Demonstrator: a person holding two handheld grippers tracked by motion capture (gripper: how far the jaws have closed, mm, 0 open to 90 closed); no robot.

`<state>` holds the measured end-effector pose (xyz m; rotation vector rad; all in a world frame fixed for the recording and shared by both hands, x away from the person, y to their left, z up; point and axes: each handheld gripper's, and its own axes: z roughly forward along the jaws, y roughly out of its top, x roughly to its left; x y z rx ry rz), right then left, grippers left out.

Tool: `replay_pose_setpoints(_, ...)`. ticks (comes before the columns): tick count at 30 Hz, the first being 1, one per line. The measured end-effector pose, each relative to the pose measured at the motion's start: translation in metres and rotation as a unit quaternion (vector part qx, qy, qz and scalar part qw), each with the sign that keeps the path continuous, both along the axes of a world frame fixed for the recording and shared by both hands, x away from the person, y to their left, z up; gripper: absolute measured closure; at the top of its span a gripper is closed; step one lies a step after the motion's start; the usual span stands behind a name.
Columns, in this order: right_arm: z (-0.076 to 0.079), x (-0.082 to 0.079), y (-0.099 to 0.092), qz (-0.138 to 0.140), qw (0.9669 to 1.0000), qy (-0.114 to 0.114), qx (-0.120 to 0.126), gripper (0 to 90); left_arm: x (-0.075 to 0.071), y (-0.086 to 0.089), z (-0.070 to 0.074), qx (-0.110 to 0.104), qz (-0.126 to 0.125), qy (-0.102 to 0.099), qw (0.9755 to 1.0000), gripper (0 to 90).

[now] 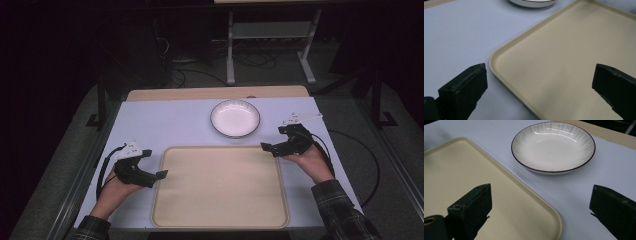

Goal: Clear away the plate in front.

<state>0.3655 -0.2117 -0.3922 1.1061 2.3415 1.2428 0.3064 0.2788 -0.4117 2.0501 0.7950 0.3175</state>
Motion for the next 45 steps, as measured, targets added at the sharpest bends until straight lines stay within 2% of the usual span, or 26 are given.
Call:
replay_pose_setpoints(20,0.001,0.032,0.014,-0.001,0.9999,0.013,0.002,5.3,0.0,0.0,0.001,-0.002,0.002,-0.001,1.0,0.0)
replay_pose_setpoints(26,-0.002,0.043,0.017,-0.007,0.9996,0.024,0.011,5.3,-0.001,-0.001,0.0,-0.002,-0.001,0.001,1.0,0.0)
replay_pose_setpoints(35,-0.006,0.061,0.028,-0.005,0.9993,0.037,-0.003,5.9,0.0,0.0,-0.001,-0.003,-0.002,0.003,1.0,0.0)
replay_pose_setpoints(45,-0.009,0.077,0.026,-0.016,0.9984,0.054,0.0,10.8,0.0,-0.001,-0.001,-0.001,-0.003,0.006,1.0,0.0)
